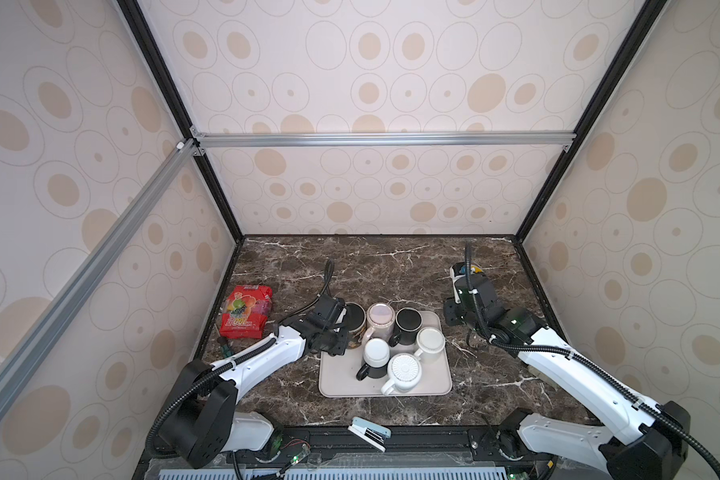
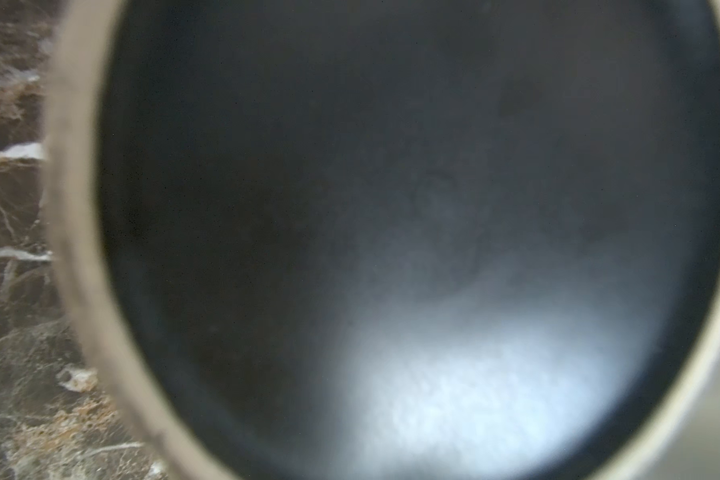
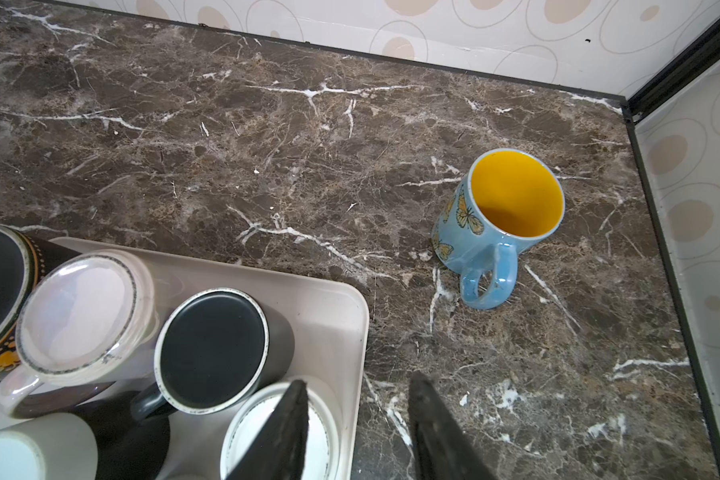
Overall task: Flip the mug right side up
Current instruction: 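Lower the left gripper onto the black skull mug's base and close on it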
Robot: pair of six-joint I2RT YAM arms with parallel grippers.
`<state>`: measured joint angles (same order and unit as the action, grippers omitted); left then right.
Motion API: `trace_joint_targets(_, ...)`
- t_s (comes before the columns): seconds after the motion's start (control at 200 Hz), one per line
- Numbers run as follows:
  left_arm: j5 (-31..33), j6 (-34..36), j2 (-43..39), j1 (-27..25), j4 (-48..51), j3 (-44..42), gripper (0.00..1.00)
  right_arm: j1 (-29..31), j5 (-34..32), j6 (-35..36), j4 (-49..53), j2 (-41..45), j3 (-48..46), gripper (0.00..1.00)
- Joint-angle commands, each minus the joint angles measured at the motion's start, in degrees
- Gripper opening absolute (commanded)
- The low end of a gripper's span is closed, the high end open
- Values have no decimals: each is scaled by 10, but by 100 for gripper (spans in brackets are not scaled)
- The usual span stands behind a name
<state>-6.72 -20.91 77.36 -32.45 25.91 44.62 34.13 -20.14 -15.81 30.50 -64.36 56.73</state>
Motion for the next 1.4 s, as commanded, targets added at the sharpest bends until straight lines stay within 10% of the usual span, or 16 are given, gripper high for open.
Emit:
trace_joint_targets(0.0,11,21,6,-3,1,17,41,4,4,-9,-2,9,-8,41)
trace_joint_targets(1.396,132,16,-34,-14,28,35,0,49,32,-33,-36,-21,2,35)
